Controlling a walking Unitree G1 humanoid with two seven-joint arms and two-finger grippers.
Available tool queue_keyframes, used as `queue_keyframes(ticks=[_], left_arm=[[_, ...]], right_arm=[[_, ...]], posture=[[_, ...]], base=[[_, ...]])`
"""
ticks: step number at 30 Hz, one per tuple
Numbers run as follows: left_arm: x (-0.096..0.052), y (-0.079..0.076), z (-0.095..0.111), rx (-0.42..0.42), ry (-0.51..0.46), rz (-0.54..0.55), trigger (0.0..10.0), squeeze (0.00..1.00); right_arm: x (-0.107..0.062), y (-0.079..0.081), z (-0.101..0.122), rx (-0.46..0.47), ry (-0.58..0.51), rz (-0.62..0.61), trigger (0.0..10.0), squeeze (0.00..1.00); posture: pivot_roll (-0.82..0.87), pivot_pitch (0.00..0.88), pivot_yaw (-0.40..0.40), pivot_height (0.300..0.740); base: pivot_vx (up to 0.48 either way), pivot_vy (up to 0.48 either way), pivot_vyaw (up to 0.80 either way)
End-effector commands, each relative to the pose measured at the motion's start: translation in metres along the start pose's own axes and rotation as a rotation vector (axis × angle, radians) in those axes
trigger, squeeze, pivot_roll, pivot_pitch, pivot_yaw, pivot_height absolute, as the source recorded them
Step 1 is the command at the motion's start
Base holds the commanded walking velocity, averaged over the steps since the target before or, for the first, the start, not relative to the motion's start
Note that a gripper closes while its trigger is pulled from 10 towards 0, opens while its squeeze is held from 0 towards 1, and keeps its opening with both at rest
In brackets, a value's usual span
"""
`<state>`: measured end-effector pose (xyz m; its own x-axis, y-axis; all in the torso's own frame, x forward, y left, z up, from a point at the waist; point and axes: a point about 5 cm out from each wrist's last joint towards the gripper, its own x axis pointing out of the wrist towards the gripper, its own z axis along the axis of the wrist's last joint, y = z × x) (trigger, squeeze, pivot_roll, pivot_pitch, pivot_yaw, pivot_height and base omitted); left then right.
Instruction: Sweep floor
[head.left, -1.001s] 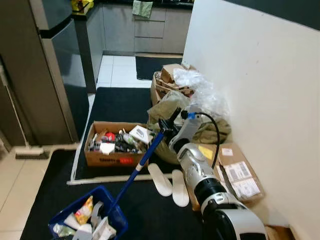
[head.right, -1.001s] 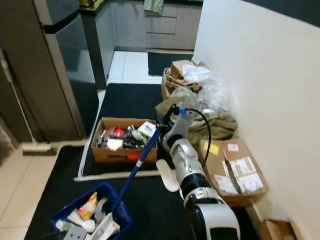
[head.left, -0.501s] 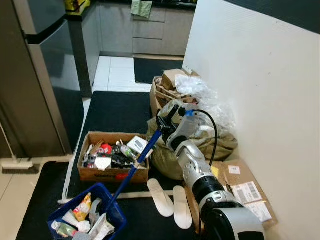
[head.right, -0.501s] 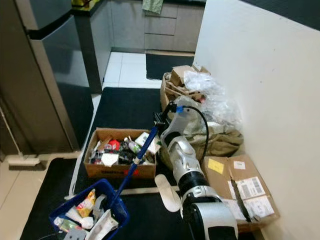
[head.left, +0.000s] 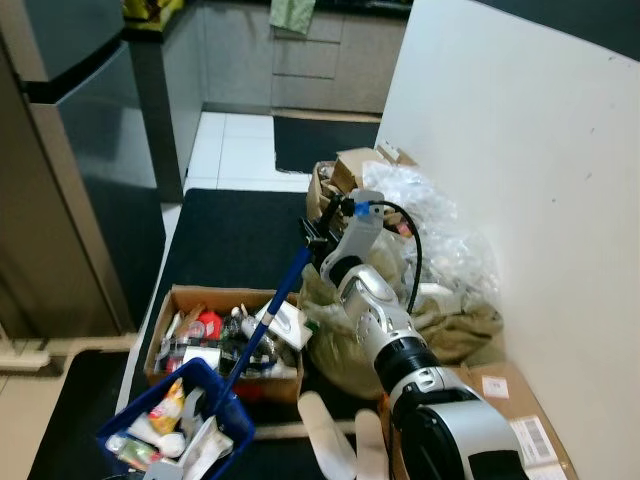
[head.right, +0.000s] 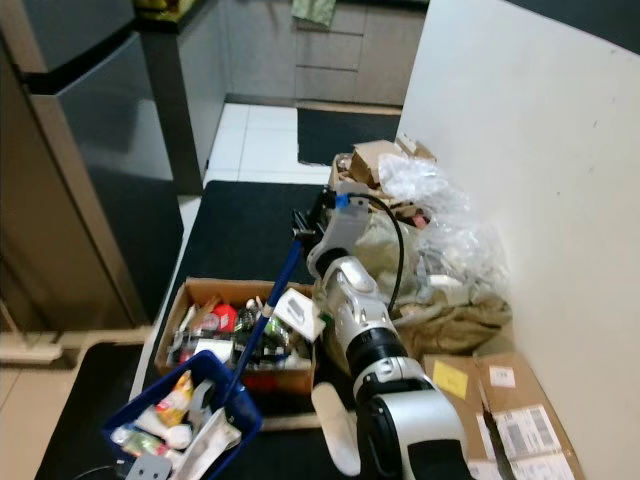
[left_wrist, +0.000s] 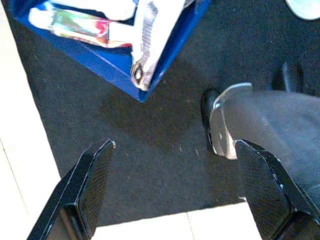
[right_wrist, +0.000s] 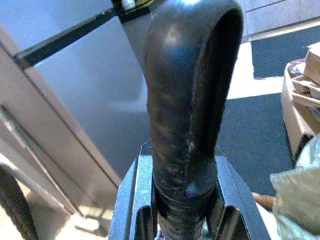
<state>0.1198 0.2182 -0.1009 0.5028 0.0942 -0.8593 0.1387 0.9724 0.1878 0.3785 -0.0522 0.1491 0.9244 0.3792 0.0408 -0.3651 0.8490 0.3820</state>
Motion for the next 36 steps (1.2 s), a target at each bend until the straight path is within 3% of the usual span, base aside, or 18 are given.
queue_keyframes(ticks=[1,18,19,25,36], left_arm=[[-0.001,-0.006,-0.004,-0.002,0.015,-0.017,10.0,0.00],[-0.001,-0.008,-0.006,-0.005,0.020,-0.020,10.0,0.00],[-0.001,-0.008,-0.007,-0.020,0.022,-0.003,10.0,0.00],[-0.002,-0.008,-0.010,-0.028,0.029,0.016,10.0,0.00],[-0.004,-0.009,-0.020,-0.051,0.072,0.045,10.0,0.00]], right_arm=[[0.005,0.006,0.015,0.030,-0.058,0.006,10.0,0.00],[0.016,0.020,0.037,0.056,-0.109,-0.034,10.0,0.00],[0.017,0.020,0.042,-0.007,-0.136,-0.070,10.0,0.00],[0.019,0.019,0.053,-0.072,-0.176,-0.097,10.0,0.00],[0.019,0.019,0.055,-0.081,-0.171,-0.103,10.0,0.00]], posture=[[0.11,0.000,-0.096,0.740],[0.11,0.000,-0.104,0.740],[0.11,0.000,-0.107,0.740],[0.12,0.000,-0.115,0.740],[0.13,0.000,-0.128,0.740]], base=[[0.480,0.000,0.00],[0.480,0.000,0.00],[0.000,0.000,0.00],[0.000,0.000,0.00],[-0.175,0.000,0.00]])
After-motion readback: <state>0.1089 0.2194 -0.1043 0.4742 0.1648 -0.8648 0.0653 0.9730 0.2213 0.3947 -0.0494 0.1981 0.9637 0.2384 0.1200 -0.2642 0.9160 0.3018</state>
